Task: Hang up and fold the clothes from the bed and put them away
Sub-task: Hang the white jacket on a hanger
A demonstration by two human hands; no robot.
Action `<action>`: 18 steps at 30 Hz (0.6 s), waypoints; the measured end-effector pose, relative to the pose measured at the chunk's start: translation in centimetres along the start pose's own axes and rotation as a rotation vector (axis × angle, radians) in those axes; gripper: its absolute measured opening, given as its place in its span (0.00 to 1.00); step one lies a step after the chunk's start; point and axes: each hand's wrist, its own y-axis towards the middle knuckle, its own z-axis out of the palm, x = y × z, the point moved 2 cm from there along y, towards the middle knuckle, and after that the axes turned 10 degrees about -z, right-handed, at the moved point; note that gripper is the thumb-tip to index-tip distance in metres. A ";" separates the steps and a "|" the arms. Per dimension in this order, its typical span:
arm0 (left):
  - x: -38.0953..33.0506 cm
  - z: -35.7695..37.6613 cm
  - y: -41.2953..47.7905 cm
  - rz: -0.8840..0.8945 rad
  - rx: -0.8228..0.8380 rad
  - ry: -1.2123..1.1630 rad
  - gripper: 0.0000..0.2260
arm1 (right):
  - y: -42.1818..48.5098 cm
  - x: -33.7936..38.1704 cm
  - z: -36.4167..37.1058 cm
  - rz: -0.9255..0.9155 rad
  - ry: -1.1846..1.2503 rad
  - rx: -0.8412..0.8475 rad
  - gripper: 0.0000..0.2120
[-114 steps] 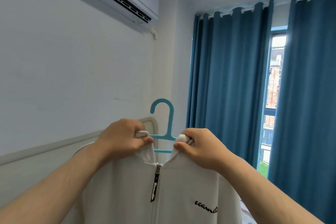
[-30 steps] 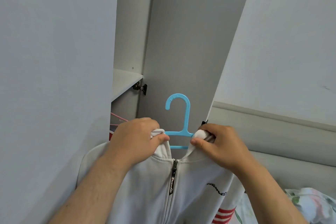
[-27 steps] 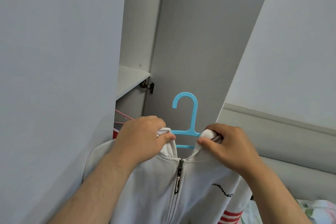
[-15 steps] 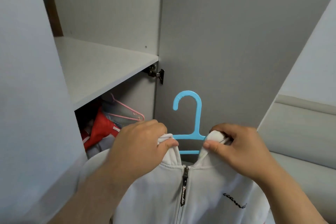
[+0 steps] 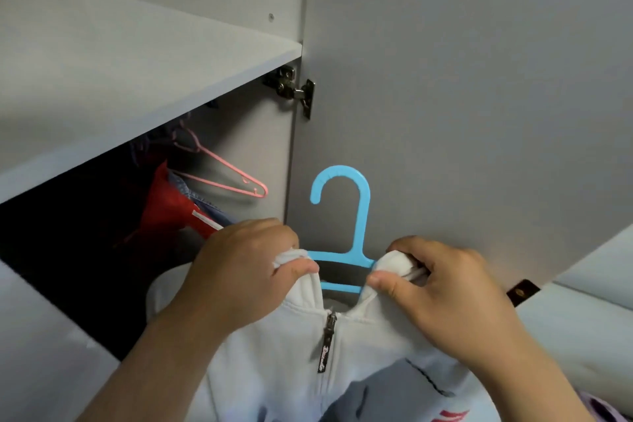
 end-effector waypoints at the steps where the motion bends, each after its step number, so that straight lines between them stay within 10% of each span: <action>1: 0.2 0.2 0.1 -0.007 -0.002 -0.011 0.17 | 0.0 -0.1 0.3 0.007 0.003 -0.007 0.22; 18: 11.7 11.8 -4.6 -0.185 -0.181 0.079 0.11 | 2.7 -4.2 17.2 0.075 0.182 0.017 0.29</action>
